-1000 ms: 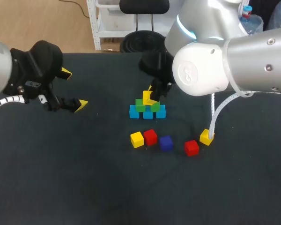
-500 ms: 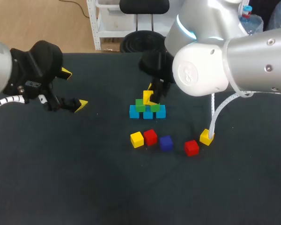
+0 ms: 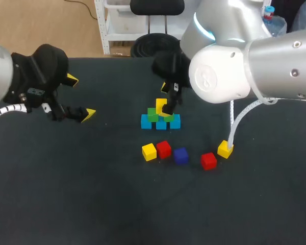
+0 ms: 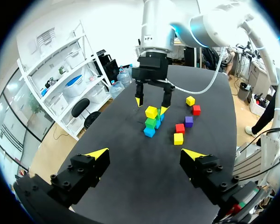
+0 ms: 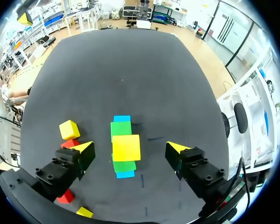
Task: Place the blue cubes, place green cubes on the blue cubes, place the yellow cubes on the green cubes, then place the red cubes on the yellow cubes, and place purple cube on the red cubes.
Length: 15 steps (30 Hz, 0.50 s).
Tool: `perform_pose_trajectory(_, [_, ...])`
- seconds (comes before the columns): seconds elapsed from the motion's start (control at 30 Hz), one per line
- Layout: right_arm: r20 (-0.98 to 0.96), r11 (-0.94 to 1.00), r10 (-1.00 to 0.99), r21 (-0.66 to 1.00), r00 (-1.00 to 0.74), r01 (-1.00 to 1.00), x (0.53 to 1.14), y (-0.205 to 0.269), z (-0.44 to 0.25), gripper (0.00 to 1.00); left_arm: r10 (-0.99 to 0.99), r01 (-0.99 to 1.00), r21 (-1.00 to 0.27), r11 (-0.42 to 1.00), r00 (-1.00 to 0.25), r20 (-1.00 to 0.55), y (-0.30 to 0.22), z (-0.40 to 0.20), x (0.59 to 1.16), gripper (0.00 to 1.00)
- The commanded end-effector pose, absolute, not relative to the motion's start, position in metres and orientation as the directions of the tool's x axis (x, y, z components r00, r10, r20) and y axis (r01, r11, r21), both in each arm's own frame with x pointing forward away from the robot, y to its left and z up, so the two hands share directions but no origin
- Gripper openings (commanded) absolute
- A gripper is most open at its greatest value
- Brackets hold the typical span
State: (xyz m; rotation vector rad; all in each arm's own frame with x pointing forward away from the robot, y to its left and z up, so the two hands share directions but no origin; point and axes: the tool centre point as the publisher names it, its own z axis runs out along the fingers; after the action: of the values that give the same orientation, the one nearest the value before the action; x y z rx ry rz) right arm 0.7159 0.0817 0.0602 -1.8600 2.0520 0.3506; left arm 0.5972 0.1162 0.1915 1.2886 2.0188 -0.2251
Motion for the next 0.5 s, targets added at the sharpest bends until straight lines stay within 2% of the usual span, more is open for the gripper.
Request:
perform_pose_trajectory(0.03, [-0.442,0.116,-0.894,-0.056,-0.080,-0.992,0.709,0.069,0.076,1.00,0.719,0.847,0.222,0.483,-0.238,-0.653,0.117,0.191,0.598,1.00])
perform_pose_trajectory(0.5, [-0.481,0.279,-0.852,-0.082,-0.207,-0.957,0.685,-0.014,0.105,1.00,0.719,0.847,0.222,0.483,-0.238,-0.653,0.117,0.191,0.598,1.00])
